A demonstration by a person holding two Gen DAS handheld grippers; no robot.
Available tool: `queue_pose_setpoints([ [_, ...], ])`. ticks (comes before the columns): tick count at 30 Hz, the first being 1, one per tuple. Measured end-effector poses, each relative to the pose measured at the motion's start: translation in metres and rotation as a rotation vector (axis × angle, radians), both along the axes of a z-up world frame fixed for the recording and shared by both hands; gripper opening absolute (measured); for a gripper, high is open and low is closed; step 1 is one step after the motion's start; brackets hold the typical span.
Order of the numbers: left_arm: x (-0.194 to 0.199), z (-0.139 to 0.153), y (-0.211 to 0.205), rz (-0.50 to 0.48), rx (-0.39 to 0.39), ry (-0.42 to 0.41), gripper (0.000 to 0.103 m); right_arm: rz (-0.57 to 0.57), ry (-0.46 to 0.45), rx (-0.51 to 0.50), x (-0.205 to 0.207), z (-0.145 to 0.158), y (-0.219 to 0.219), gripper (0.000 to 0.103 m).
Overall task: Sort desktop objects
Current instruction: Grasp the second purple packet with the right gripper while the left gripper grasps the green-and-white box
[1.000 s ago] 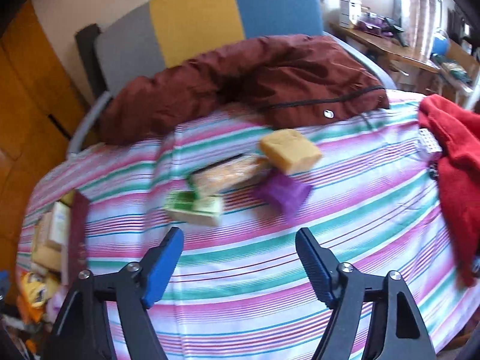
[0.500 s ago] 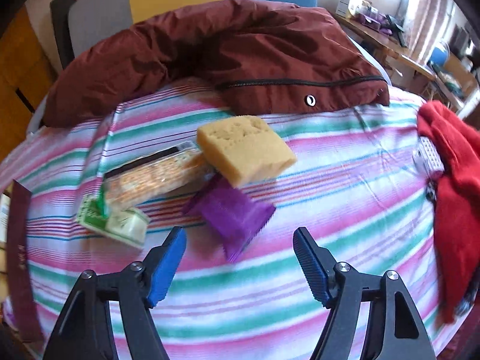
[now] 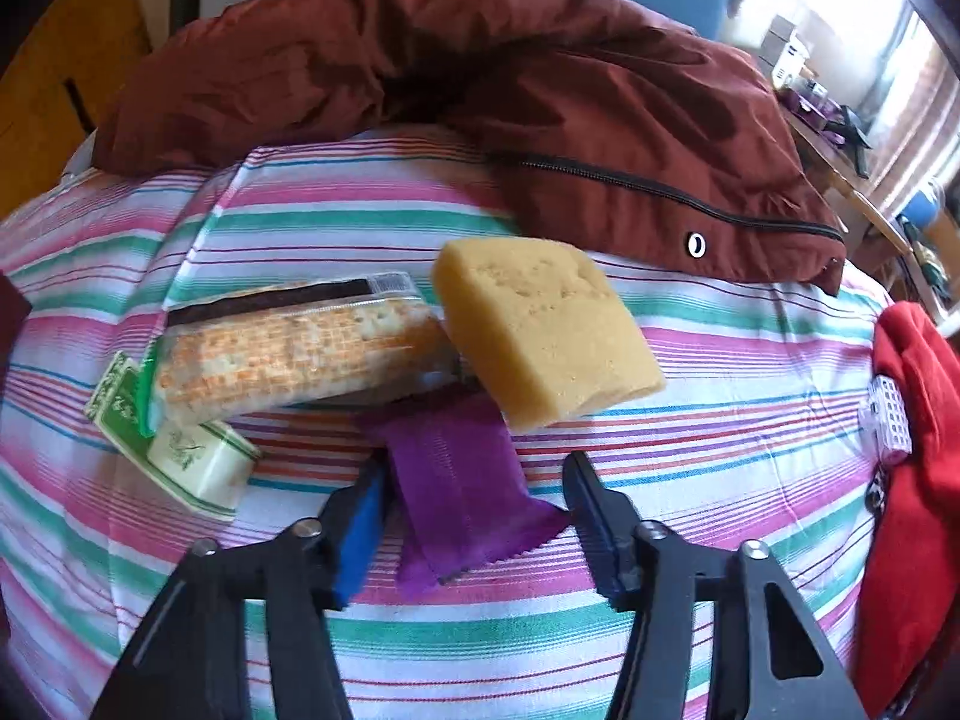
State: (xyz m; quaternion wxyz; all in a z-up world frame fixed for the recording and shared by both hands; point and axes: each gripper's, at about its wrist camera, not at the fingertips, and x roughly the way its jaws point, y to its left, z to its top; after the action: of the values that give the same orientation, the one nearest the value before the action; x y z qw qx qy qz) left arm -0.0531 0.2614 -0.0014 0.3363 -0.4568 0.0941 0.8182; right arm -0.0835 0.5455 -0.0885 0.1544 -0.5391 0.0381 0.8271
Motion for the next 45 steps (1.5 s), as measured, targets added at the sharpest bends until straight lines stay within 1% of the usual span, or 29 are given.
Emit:
queue_pose_setpoints([
  [2,-0.007,-0.003,0.015,-0.019,0.006,-0.019,0.078,0.012,-0.015,-0.002,0.000,0.001,-0.002,0.052],
  [6,-0.022,-0.012,0.045,-0.060,-0.034,-0.025,0.080,0.040,-0.053,-0.030,0.001,0.002,-0.008,0.052],
  [7,-0.027,-0.016,0.055,-0.078,-0.057,-0.029,0.082,0.046,-0.062,-0.029,0.001,0.001,-0.009,0.052],
  [9,-0.036,-0.023,0.068,-0.094,-0.080,-0.039,0.082,0.048,-0.076,-0.042,0.001,0.002,-0.009,0.052],
  [11,-0.049,-0.034,0.080,-0.098,-0.095,-0.079,0.082,0.048,-0.088,-0.055,0.001,0.002,-0.008,0.052],
  [13,-0.061,-0.044,0.088,-0.074,-0.074,-0.146,0.084,0.038,-0.095,-0.066,0.002,0.002,-0.006,0.052],
  [14,-0.065,-0.046,0.091,-0.065,-0.066,-0.158,0.086,0.033,-0.096,-0.067,0.002,0.002,-0.005,0.052],
  [15,-0.069,-0.049,0.096,-0.053,-0.070,-0.159,0.089,0.024,-0.101,-0.063,0.002,0.003,-0.004,0.052],
  [17,-0.072,-0.054,0.108,-0.043,-0.085,-0.148,0.092,0.008,-0.104,-0.063,0.003,0.004,0.000,0.052],
  [19,-0.073,-0.057,0.118,-0.026,-0.076,-0.135,0.099,-0.017,-0.092,-0.071,0.006,0.007,0.008,0.052],
  [21,-0.076,-0.059,0.125,-0.004,-0.073,-0.111,0.102,-0.033,-0.073,-0.080,0.008,0.013,0.012,0.052],
  [23,-0.078,-0.060,0.134,0.020,-0.073,-0.080,0.103,-0.046,-0.055,-0.085,0.009,0.018,0.015,0.052],
  [24,-0.079,-0.061,0.137,0.024,-0.070,-0.078,0.103,-0.047,-0.050,-0.089,0.011,0.023,0.022,0.052],
  [26,-0.080,-0.065,0.145,0.025,-0.074,-0.075,0.103,-0.044,-0.045,-0.092,0.011,0.024,0.022,0.052],
  [28,-0.080,-0.070,0.153,0.027,-0.109,-0.050,0.103,-0.039,-0.039,-0.094,0.011,0.027,0.019,0.052],
  [30,-0.083,-0.079,0.158,0.038,-0.149,-0.048,0.103,-0.032,-0.030,-0.091,0.011,0.031,0.016,0.052],
  [33,-0.089,-0.091,0.164,0.035,-0.174,-0.078,0.103,-0.029,-0.026,-0.090,0.007,0.037,0.021,0.052],
  [35,-0.090,-0.093,0.166,0.038,-0.179,-0.062,0.103,-0.028,-0.029,-0.090,0.011,0.034,0.018,0.052],
  [36,-0.090,-0.095,0.166,0.040,-0.189,-0.055,0.103,-0.029,-0.031,-0.090,0.013,0.032,0.017,0.052],
  [39,-0.092,-0.099,0.164,0.042,-0.204,-0.056,0.095,-0.017,-0.039,-0.095,0.010,0.026,0.013,0.052],
  [40,-0.091,-0.098,0.163,0.038,-0.200,-0.041,0.086,-0.013,-0.040,-0.099,0.010,0.025,0.012,0.052],
  [42,-0.092,-0.093,0.156,0.035,-0.167,-0.034,0.076,-0.006,-0.051,-0.098,0.014,0.025,0.011,0.052],
  [45,-0.093,-0.091,0.146,0.023,-0.140,-0.042,0.075,0.000,-0.067,-0.100,0.012,0.016,0.010,0.052],
])
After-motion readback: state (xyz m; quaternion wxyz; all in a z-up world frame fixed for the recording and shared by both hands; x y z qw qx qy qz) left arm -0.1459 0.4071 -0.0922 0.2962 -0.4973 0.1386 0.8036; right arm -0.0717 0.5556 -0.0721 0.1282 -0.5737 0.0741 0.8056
